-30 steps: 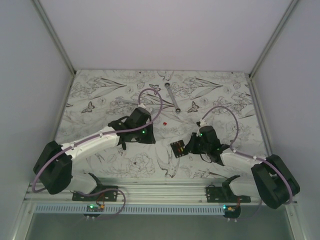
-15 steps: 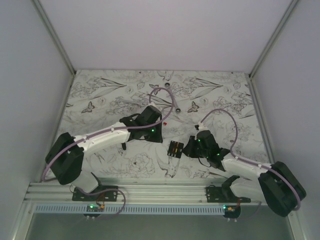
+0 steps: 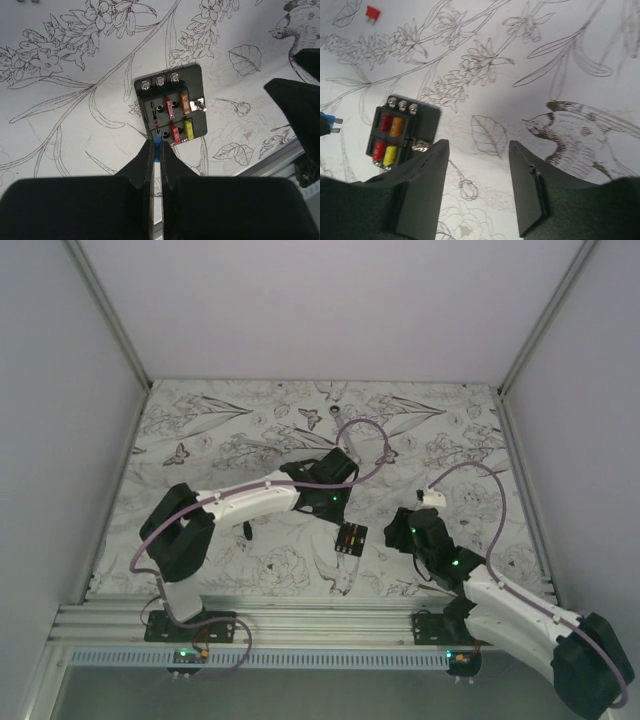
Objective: Snap on the fuse box
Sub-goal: Install the fuse at the fuse box base.
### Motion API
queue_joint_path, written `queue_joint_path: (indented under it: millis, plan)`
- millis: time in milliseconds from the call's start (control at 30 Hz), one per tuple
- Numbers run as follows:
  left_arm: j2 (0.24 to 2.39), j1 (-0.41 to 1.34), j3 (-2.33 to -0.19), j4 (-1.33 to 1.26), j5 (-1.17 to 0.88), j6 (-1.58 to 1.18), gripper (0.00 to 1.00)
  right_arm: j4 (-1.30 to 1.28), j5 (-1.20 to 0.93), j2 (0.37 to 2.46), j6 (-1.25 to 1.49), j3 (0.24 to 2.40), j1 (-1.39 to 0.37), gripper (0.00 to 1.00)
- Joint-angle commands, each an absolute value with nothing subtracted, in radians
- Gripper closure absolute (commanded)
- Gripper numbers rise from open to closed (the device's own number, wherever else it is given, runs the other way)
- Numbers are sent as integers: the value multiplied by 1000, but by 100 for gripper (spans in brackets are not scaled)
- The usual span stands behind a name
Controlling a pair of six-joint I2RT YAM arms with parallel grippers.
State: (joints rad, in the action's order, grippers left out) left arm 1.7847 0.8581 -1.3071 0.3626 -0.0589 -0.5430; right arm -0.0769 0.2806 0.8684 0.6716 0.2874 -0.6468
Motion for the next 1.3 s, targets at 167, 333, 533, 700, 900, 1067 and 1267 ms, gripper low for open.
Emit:
queue_joint_path:
  millis: [167, 333, 533, 700, 900, 1067, 1267]
  plan:
    - [1898, 895, -1433, 502, 43, -476, 100, -129, 429, 732, 720, 252, -651, 28]
    - [1938, 908, -1466, 514, 57, -477, 100, -133, 440, 727, 726, 252, -650, 12]
    - [1963, 914, -1482, 517, 71, -485, 100, -136, 443, 724, 727, 250, -649, 0]
    - [1977, 917, -1493, 521, 77, -493, 100, -138, 442, 722, 729, 250, -651, 0]
    - [1992, 919, -1495, 522, 79, -523, 100, -143, 444, 715, 735, 247, -651, 0]
    - [2007, 922, -1497, 522, 74, -537, 100, -145, 446, 713, 737, 246, -650, 0]
    - [2010, 925, -1494, 535, 98, -556, 100, -145, 445, 714, 740, 245, -650, 0]
